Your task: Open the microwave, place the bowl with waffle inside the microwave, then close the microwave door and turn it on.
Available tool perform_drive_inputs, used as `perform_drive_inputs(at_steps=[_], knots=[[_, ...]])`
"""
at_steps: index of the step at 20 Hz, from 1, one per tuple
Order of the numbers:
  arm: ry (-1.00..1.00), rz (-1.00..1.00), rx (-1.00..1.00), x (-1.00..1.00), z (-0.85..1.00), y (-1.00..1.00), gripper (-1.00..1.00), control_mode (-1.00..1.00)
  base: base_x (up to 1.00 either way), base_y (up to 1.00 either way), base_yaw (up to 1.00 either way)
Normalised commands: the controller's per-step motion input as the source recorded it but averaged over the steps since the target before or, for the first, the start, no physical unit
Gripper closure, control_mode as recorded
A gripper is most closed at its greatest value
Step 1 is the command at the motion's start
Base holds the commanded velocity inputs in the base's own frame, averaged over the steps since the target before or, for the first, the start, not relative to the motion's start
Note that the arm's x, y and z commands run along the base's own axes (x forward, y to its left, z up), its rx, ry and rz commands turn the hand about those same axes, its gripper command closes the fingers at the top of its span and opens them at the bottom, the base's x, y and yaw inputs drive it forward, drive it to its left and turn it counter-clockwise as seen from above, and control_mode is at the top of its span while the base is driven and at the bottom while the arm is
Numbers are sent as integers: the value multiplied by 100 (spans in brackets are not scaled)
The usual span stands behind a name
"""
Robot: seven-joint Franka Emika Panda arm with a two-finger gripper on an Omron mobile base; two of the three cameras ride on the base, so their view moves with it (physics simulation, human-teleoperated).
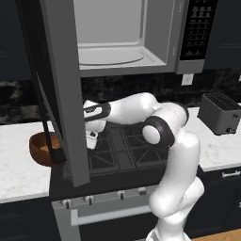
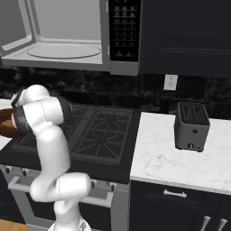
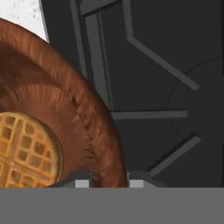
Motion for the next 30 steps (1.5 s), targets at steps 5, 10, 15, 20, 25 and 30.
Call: perform_drive_inputs(at_steps=[5, 10, 15, 20, 25, 30], knots=[[-26, 0, 52, -48, 91, -99, 100, -100, 0, 0, 0], [-12, -1, 31, -62, 100, -94, 100, -100, 0, 0, 0], [1, -5, 21, -67, 100, -100, 100, -100, 0, 0, 0], [20, -12, 8, -78, 99, -100, 100, -100, 0, 0, 0], [36, -25, -6, -89, 70, -90, 100, -100, 0, 0, 0], [35, -33, -26, -61, 65, -67, 100, -100, 0, 0, 0]])
